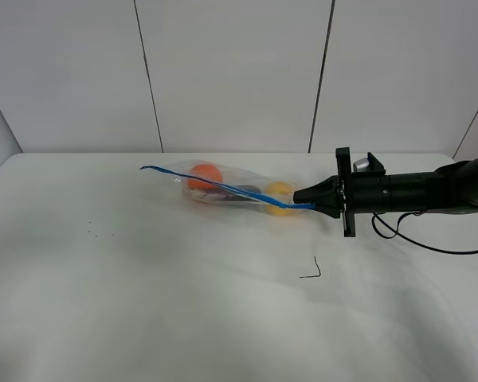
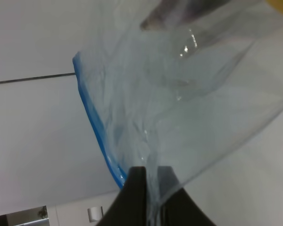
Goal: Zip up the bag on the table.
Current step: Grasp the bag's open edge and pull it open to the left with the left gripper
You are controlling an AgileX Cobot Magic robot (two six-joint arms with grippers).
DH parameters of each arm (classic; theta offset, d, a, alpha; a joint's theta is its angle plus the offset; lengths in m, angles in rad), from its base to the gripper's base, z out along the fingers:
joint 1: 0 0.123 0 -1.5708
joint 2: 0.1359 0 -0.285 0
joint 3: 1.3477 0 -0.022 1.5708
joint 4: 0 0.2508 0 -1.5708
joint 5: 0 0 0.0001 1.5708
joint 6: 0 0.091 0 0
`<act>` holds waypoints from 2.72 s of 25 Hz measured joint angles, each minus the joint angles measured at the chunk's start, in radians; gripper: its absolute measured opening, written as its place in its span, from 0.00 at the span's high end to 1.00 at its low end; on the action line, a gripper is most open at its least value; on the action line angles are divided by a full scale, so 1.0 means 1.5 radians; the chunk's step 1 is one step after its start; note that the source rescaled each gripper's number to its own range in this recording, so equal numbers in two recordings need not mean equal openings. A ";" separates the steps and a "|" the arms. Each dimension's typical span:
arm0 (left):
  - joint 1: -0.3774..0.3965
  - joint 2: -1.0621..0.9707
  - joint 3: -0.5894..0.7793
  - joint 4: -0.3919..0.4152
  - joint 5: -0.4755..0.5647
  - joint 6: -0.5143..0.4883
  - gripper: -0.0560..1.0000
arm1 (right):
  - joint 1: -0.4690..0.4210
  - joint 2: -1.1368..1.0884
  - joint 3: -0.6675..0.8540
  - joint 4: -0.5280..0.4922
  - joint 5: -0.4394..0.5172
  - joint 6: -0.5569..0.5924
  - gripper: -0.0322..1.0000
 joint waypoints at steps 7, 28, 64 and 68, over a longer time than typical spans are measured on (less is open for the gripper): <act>0.000 0.250 -0.184 0.000 -0.027 0.256 0.02 | 0.000 0.000 0.000 0.000 0.000 0.001 0.97; -0.001 0.598 -0.206 -0.428 -0.265 1.046 0.02 | 0.000 0.000 0.000 0.000 0.000 0.001 0.97; -0.524 0.823 -0.082 -0.529 -0.792 1.056 0.02 | 0.000 0.000 0.000 0.018 0.001 0.001 0.97; -0.588 0.840 -0.065 -0.530 -0.929 1.055 0.02 | 0.000 0.000 0.000 0.018 0.001 0.001 0.97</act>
